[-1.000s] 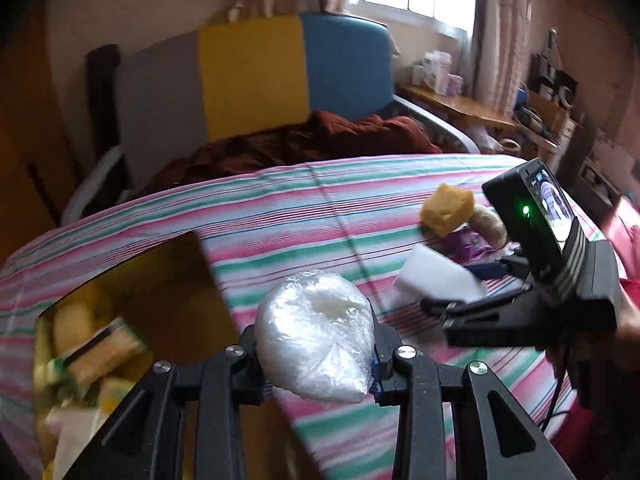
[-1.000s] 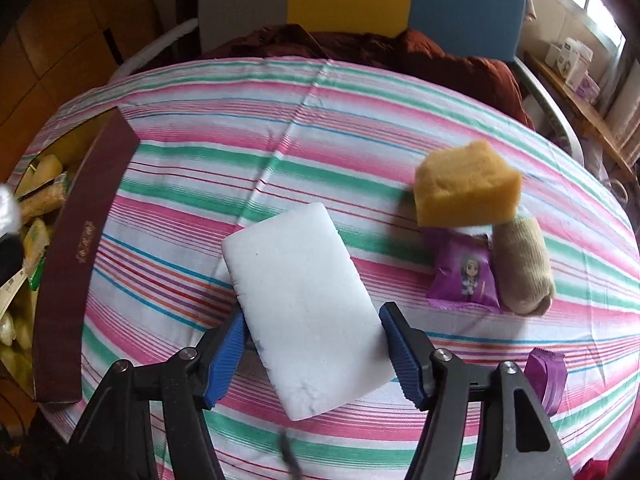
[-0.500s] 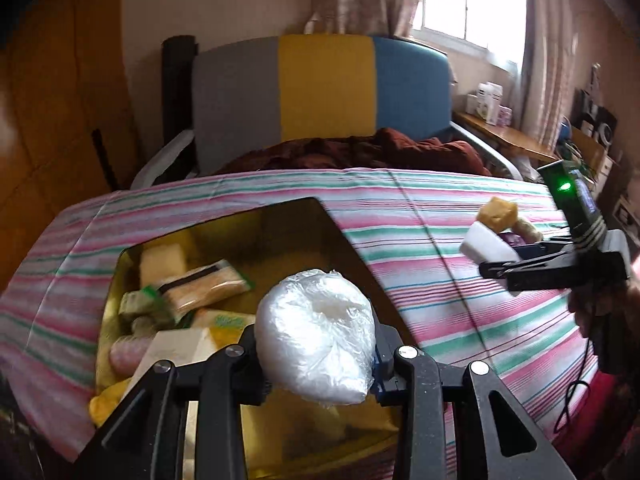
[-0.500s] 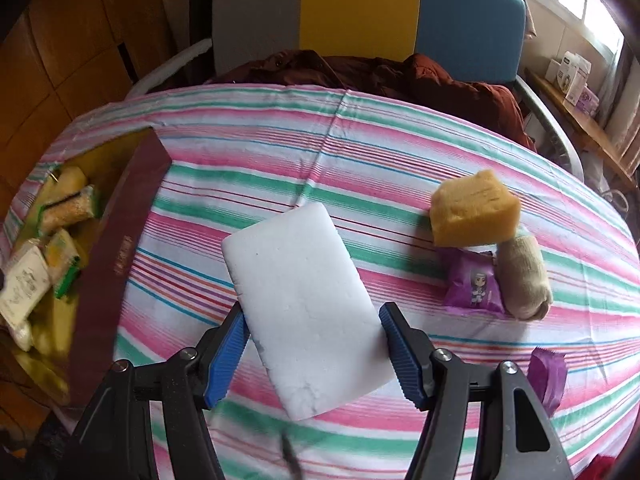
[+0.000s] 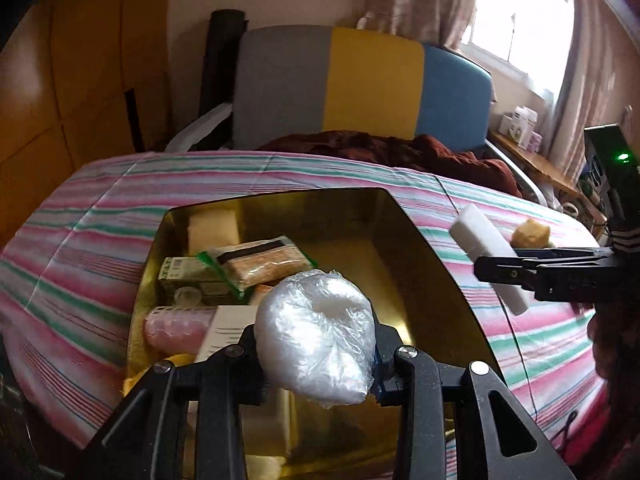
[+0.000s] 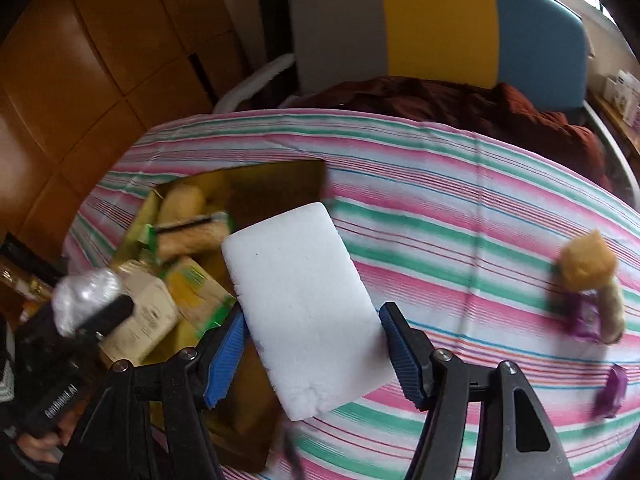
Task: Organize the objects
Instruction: 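Carry the plastic bag with the left gripper while the right carries the foam block into the tray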
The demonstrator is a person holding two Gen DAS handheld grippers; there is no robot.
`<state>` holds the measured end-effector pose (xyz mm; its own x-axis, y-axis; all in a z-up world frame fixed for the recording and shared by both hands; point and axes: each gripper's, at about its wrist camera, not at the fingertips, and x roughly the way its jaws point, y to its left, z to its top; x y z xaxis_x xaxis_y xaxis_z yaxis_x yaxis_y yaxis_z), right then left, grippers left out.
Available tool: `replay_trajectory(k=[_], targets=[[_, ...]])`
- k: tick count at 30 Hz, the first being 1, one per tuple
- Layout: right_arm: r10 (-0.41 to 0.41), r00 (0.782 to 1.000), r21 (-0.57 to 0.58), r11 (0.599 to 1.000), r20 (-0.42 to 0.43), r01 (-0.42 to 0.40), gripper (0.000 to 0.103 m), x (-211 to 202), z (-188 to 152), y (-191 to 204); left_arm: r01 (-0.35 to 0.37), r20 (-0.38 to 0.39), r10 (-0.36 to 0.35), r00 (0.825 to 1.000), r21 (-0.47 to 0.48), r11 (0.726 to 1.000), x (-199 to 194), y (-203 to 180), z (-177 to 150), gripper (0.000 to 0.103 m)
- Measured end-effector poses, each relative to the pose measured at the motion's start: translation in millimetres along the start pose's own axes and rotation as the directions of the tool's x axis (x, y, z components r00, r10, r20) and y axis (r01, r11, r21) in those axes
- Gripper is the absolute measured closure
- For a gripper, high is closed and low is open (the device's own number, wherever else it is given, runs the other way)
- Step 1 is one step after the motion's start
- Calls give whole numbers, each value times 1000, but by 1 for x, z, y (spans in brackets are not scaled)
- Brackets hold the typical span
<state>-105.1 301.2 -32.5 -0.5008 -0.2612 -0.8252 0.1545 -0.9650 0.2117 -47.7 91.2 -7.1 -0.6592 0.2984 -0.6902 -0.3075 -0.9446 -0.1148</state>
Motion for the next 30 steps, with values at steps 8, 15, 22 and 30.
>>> replay_trajectory(k=[8,15,22,30], targets=[[85,994,60,994,75,-90,23,13,44,42,-23,42,26,999,-64,998,4,27,19,29],[62,996,86,994,68,-68,23,18,24,49,-73,51,77,996,-70,995,-2,37,12,26],[-27,994,78,997,106,19,23,3,-10,53,-98,34,101,994,-83,992,-10,38,-7,25],[-118,979,47,993,169,111,22,-16,-37,66,-137,61,142,988,-68,988,-27,32,-18,24]])
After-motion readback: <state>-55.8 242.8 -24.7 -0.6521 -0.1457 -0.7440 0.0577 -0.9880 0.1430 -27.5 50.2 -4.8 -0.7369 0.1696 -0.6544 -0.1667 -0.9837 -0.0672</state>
